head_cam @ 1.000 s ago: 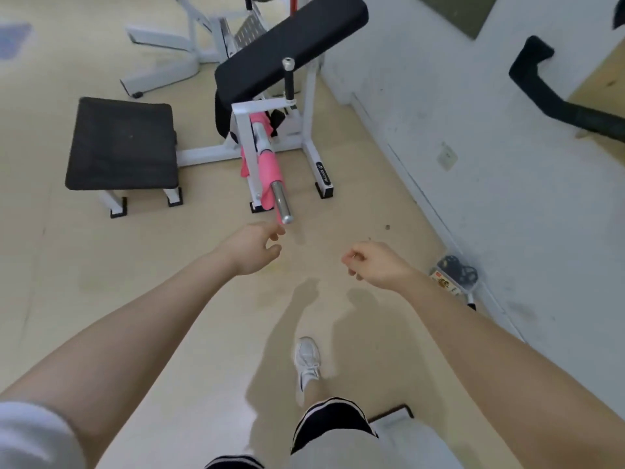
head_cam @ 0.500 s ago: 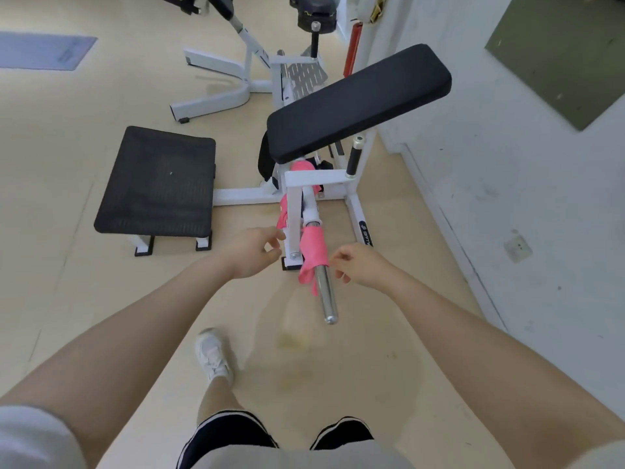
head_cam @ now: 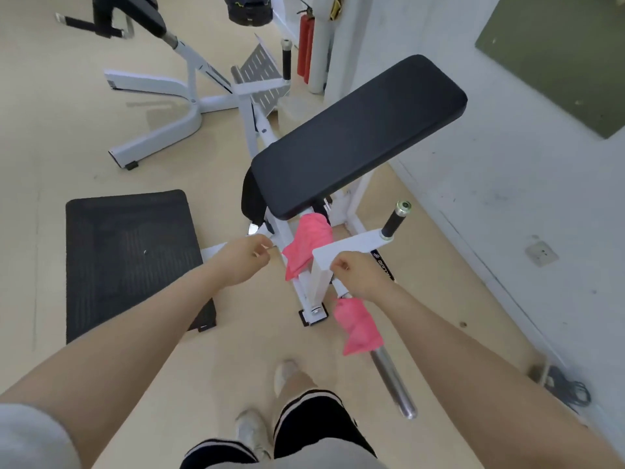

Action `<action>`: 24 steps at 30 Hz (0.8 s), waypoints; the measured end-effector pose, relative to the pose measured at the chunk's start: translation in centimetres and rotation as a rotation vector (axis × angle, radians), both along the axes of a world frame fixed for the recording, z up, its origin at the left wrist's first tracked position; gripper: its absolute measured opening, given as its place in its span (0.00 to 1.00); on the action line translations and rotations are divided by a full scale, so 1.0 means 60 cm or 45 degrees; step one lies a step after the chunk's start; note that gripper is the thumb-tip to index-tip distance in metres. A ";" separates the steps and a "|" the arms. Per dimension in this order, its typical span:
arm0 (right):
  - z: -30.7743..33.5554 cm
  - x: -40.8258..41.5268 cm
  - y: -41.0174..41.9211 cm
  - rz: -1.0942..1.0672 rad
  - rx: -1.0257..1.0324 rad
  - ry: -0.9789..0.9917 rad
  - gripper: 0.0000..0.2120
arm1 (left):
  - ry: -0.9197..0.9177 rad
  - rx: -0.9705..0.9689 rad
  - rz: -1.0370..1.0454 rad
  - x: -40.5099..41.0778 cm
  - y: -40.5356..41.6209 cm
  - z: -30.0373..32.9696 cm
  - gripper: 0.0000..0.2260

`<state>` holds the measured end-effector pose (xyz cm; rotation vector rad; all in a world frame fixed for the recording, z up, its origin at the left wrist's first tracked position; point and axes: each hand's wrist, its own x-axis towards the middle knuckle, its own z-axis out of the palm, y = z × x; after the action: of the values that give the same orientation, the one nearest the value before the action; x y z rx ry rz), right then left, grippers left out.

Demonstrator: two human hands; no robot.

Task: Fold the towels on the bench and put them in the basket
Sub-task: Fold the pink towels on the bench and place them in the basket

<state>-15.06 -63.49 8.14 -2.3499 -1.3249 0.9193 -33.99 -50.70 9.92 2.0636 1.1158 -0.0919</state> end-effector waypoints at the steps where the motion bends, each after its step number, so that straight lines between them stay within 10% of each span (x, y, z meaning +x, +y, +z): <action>1: -0.010 0.004 0.024 -0.046 0.015 -0.013 0.12 | 0.021 -0.010 -0.039 0.006 0.033 -0.006 0.15; 17: -0.337 0.228 0.513 -0.225 -0.355 0.056 0.21 | 0.078 -0.284 -0.209 0.283 0.547 -0.284 0.13; 24: -0.479 0.252 0.555 -0.390 -0.363 -0.060 0.04 | 0.007 -0.393 -0.064 0.345 0.621 -0.421 0.12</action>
<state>0.07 -30.16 -20.62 -2.7042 -0.8575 1.0148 -13.29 -13.44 -15.35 1.8156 0.9855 -0.2774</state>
